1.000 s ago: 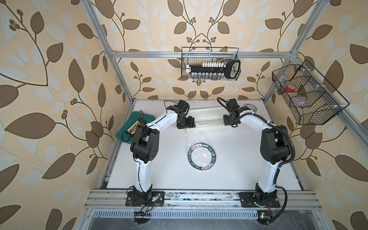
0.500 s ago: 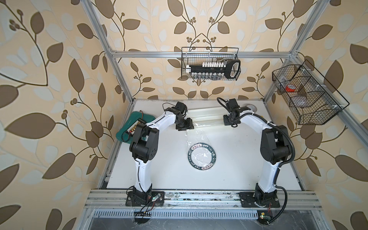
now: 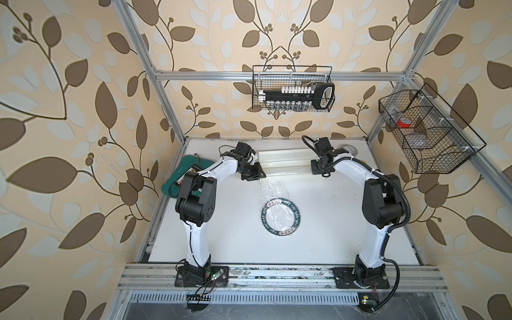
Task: Wrap the plate with plastic wrap
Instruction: Tear off the plastic wrap from the plastic wrap cutting box.
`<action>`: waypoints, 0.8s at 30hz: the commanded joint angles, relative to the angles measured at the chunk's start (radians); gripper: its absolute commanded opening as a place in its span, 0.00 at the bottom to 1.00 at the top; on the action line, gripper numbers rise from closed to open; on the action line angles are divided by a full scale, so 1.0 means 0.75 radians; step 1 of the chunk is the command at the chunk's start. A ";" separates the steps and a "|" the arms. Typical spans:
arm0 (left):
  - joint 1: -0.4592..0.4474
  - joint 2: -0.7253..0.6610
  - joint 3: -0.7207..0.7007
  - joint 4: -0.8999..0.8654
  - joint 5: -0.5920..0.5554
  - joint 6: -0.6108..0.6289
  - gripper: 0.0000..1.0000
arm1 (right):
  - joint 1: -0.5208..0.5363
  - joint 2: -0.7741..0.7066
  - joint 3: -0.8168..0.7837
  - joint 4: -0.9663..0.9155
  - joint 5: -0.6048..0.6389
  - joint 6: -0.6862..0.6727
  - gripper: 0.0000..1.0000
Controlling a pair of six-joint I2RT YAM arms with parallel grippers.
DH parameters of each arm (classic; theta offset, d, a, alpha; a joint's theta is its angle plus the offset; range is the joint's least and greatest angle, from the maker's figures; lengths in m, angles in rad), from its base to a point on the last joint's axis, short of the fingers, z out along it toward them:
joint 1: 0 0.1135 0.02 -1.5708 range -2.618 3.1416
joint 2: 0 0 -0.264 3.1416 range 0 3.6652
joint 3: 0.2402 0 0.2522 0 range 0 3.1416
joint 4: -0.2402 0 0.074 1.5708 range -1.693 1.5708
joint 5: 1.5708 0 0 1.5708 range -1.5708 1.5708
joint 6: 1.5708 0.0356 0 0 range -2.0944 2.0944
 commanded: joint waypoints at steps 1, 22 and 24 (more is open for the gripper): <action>0.017 0.006 -0.037 0.051 0.084 0.000 0.17 | 0.003 0.036 -0.028 -0.050 0.018 0.005 0.04; 0.027 -0.150 -0.327 0.368 0.139 -0.223 0.57 | 0.277 -0.290 -0.150 0.111 -0.440 0.385 0.57; 0.019 -0.167 -0.377 0.474 0.149 -0.260 0.55 | 0.282 -0.267 -0.160 0.186 -0.531 0.469 0.57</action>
